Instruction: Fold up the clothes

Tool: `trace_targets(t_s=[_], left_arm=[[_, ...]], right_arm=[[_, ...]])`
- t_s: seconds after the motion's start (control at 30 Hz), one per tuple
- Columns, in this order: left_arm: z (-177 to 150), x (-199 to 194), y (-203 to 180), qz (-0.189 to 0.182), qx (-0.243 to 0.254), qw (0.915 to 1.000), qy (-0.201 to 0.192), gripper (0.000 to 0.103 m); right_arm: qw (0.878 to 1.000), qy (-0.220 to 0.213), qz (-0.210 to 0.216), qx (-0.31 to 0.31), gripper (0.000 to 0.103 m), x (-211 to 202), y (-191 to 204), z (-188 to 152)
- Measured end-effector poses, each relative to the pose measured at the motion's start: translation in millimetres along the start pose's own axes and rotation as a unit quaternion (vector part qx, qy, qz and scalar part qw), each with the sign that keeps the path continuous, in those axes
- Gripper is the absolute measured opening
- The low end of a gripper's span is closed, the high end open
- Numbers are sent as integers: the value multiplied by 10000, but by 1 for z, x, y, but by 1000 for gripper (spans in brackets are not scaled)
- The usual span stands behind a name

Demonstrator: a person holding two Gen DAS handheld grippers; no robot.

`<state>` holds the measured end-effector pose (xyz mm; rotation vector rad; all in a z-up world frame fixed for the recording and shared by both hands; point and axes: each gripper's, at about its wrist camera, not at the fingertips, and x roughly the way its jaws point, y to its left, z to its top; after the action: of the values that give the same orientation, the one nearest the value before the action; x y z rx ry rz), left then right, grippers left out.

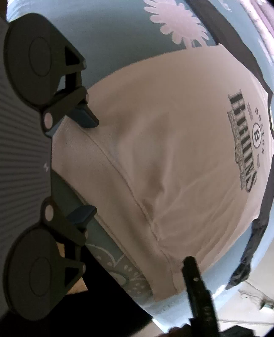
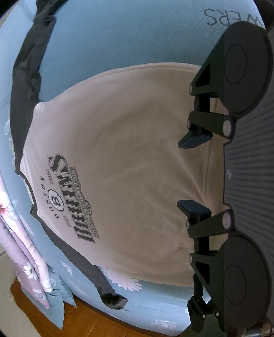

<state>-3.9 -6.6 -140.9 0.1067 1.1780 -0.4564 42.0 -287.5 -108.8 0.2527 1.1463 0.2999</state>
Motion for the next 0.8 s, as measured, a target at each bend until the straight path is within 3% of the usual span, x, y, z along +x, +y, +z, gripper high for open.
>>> trace_targets(t_s=[0.07, 0.2, 0.37, 0.5, 0.6, 0.8], left_arm=[[4, -5, 6, -87, -228, 9997, 1, 80], [26, -18, 0, -202, -171, 9992, -310, 80], [60, -10, -17, 167, 82, 9984, -538, 80], [81, 8, -20, 453, 201, 9982, -343, 81], [85, 28, -18, 519, 249, 9983, 110, 81], [75, 30, -11, 473, 113, 9987, 138, 83]], right_arm=[[9999, 49, 79, -58, 60, 3, 4, -1], [9988, 86, 401, -265, 60, 4, 16, -1], [9955, 271, 813, -401, 60, 8, 22, -6], [9893, 460, 1065, -879, 60, 6, 30, -17], [9834, 572, 1200, -1232, 60, 10, 42, -22], [9751, 857, 1196, -1658, 60, 25, 64, -27]])
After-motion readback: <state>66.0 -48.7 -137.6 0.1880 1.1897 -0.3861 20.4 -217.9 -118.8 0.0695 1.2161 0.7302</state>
